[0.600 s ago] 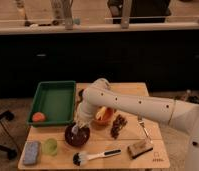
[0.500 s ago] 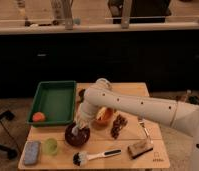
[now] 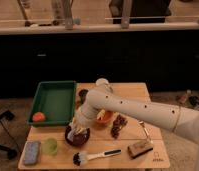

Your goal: Wipe purple bowl with towel

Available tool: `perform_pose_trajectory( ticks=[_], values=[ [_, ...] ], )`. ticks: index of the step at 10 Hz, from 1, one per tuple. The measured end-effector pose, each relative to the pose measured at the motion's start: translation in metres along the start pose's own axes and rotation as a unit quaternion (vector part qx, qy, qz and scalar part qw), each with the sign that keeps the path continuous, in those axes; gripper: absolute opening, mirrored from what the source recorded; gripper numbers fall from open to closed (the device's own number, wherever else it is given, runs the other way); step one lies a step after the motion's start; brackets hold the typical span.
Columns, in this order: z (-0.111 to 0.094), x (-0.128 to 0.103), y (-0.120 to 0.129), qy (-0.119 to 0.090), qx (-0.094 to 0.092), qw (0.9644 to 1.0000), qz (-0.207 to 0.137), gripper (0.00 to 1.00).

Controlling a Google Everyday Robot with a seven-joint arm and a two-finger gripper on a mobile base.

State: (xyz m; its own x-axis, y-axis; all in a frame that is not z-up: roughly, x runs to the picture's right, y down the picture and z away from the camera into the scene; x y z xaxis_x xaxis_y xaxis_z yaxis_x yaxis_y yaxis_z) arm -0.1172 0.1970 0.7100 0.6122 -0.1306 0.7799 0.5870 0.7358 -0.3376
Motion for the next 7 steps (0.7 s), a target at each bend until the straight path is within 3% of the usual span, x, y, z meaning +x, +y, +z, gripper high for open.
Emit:
perform_pose_trajectory(
  ticks=[1, 2, 4, 7],
  values=[
    [0.008, -0.003, -0.001, -0.038, 0.001, 0.9993, 0.004, 0.01],
    [0.016, -0.006, -0.003, -0.055, -0.001, 0.9985, 0.005, 0.01],
    [0.029, -0.007, -0.006, -0.058, -0.006, 0.9982, 0.009, 0.01],
    [0.037, -0.005, -0.007, -0.046, -0.010, 0.9987, 0.019, 0.01]
  ],
)
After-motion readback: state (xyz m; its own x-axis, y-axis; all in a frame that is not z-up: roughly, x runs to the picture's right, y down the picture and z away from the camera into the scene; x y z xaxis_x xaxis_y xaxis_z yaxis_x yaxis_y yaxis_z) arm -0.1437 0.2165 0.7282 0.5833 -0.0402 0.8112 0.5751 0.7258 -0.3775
